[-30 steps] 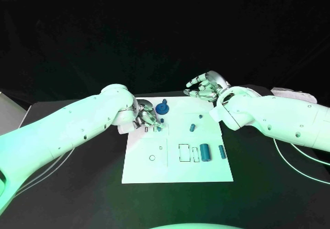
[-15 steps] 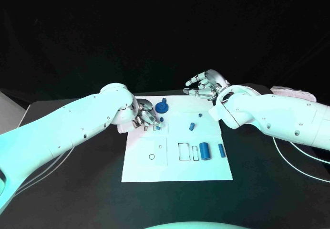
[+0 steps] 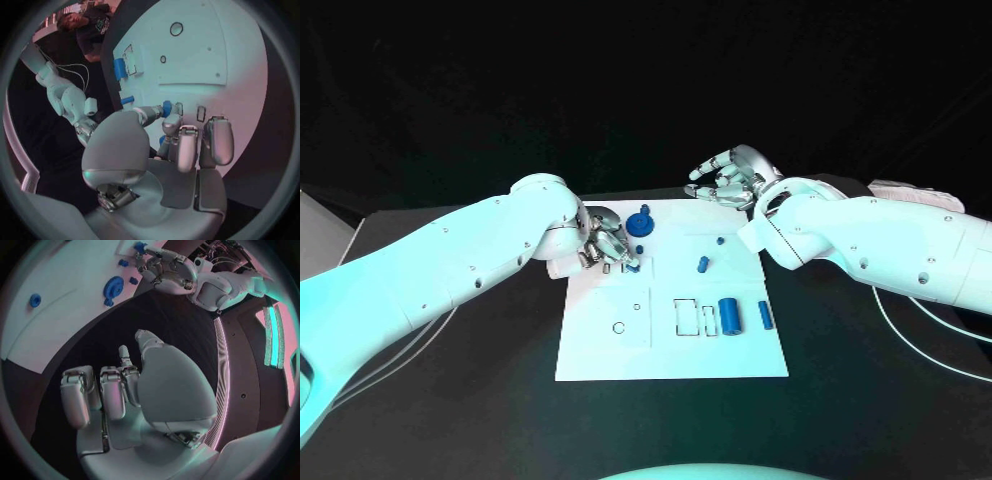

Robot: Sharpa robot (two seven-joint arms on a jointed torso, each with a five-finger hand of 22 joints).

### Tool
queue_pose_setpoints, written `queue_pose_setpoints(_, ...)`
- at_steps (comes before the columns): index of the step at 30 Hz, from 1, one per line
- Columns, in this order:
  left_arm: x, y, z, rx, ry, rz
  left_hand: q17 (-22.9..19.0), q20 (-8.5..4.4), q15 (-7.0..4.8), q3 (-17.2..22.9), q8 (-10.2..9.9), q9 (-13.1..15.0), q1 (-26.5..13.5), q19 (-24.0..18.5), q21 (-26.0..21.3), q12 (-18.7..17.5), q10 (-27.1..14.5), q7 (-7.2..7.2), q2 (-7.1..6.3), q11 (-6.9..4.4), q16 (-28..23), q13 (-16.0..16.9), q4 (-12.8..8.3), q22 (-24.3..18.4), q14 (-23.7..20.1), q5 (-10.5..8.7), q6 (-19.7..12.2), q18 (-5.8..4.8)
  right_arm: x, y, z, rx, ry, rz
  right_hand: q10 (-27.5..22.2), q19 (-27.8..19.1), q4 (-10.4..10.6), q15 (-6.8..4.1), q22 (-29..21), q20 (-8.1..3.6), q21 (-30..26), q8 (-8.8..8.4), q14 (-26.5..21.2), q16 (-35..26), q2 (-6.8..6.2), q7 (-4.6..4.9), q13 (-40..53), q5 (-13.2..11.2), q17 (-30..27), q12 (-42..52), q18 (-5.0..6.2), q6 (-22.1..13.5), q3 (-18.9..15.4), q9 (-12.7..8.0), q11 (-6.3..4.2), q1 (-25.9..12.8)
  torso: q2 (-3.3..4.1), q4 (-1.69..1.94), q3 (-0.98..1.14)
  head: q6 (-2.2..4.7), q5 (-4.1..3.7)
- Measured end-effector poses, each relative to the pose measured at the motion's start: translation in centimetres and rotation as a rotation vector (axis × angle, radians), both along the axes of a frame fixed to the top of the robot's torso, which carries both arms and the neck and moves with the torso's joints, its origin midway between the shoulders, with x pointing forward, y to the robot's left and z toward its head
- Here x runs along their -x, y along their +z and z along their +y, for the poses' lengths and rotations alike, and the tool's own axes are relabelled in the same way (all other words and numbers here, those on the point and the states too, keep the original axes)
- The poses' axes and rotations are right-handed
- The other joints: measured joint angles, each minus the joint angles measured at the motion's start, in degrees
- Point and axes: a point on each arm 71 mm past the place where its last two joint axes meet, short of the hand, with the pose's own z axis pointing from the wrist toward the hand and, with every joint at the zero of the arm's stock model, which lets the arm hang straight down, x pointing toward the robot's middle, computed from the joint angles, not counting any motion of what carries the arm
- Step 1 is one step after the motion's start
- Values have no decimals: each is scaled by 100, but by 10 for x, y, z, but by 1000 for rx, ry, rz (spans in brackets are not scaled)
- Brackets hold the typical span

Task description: Assemble the parts on the task board

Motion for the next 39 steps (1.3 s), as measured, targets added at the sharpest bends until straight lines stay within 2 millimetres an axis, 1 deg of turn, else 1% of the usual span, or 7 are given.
queue_pose_setpoints(2,0,0,0,7,3,6,0,-16,-8,5,0,0,-63,-1,0,0,29,-23,-56,-28,0,0,5,0,-7,287,-23,0,0,0,0,1,0,1,0,0,0,0,0,0,0,0,0,0,0,0,0,0,0,0,0,0,0,0,0,0,-1,-1,1,1,1)
queue_pose_setpoints(6,0,-1,1,18,9,15,0,-29,-44,5,5,0,-232,12,0,-27,50,-50,-81,-49,0,0,5,10,-3,601,-50,0,0,0,0,2,0,3,0,0,0,0,0,0,0,0,0,0,0,0,0,0,0,0,0,0,0,0,0,0,-1,0,2,3,2)
queue_pose_setpoints(16,1,0,10,51,35,34,0,-101,-88,29,449,1,-492,43,2,-28,123,-60,-171,-145,0,75,29,81,-8,1175,-60,0,0,-1,-1,4,-1,6,0,0,0,0,-1,0,0,0,0,0,0,0,4,0,0,0,0,0,0,0,0,0,-16,10,5,27,20)
queue_pose_setpoints(18,2,1,12,58,40,36,0,-131,-112,29,509,1,-560,74,40,-28,158,-61,-193,-180,4,117,28,113,9,1408,-60,-93,0,-2,-2,5,-2,7,0,0,0,0,-1,0,0,-1,0,0,0,0,5,0,0,0,0,0,0,0,0,0,-23,12,5,35,27)
queue_pose_setpoints(23,3,2,21,71,56,39,0,-151,-150,29,687,1,-711,94,40,8,258,-62,-255,-211,44,201,29,153,13,1907,-59,-90,-1,-2,-5,8,-9,8,0,0,0,0,2,0,0,-1,0,0,0,0,5,0,0,0,0,0,0,-1,0,0,-47,27,9,42,35)
queue_pose_setpoints(31,4,4,33,89,89,31,0,-202,-204,-16,703,2,-840,145,89,89,411,-77,-307,-264,73,339,-16,195,0,2360,44,-90,-3,-4,-11,14,-24,11,0,0,0,0,3,0,0,-1,0,0,-31,0,4,0,0,0,0,0,0,-2,0,-31,-109,63,8,88,10)
queue_pose_setpoints(39,5,3,29,103,113,-9,0,-293,-254,-60,663,4,-910,281,180,189,602,-119,-378,-340,72,524,-61,194,-7,2880,172,-89,-3,-8,-14,17,-30,19,0,0,0,0,3,0,0,-1,0,0,-31,0,4,0,0,0,0,0,0,-3,0,-31,-170,85,-9,107,34)
